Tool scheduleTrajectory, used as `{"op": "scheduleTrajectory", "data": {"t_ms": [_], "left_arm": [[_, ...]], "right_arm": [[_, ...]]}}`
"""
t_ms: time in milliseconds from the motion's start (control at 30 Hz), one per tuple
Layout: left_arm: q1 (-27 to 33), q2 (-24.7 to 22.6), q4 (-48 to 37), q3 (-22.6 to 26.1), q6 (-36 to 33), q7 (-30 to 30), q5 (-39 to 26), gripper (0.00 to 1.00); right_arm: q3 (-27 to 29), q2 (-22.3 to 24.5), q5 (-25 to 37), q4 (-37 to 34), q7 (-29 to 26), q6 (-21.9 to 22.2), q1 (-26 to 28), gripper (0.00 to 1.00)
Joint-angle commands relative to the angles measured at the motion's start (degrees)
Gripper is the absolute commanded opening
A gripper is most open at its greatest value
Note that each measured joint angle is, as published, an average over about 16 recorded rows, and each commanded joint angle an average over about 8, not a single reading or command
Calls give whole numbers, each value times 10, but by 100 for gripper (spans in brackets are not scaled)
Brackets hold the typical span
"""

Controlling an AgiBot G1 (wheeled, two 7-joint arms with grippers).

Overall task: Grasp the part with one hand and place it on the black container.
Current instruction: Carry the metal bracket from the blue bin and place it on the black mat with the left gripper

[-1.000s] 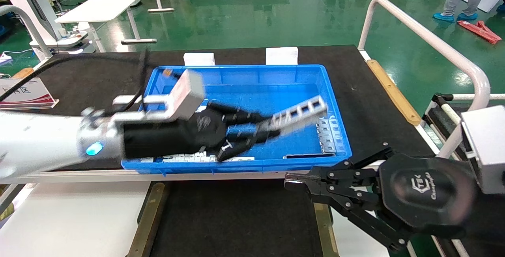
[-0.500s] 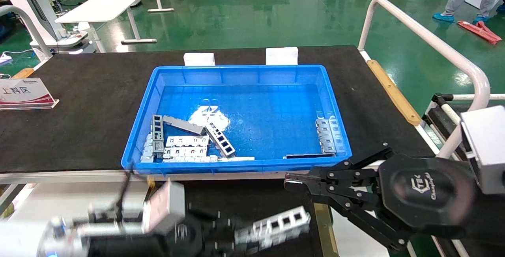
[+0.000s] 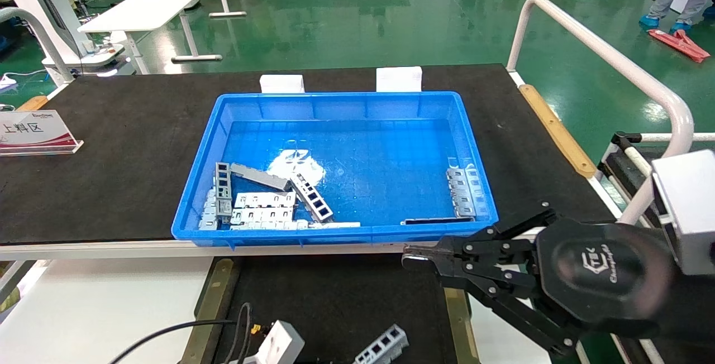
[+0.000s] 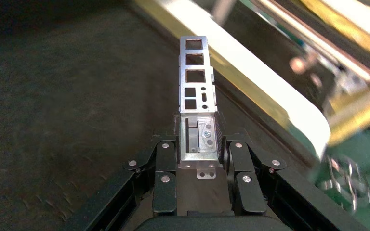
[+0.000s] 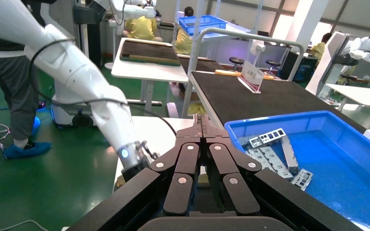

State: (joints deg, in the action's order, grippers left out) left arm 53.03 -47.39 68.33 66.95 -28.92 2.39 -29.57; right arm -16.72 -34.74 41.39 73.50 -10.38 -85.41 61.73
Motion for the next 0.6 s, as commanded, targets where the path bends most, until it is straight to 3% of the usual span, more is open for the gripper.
{"op": "scheduleTrajectory", "data": {"t_ms": [33, 333, 600], "left_arm": [[-21, -20, -8, -4, 35, 5, 14, 0], [-75, -111, -15, -49, 188, 30, 68, 0], [-103, -191, -18, -101, 290, 25, 73, 0]], "right_arm": [[0, 0, 0, 0, 0, 0, 0, 0], [0, 0, 0, 0, 0, 0, 0, 0], [-1, 0, 0, 0, 0, 0, 0, 0]]}}
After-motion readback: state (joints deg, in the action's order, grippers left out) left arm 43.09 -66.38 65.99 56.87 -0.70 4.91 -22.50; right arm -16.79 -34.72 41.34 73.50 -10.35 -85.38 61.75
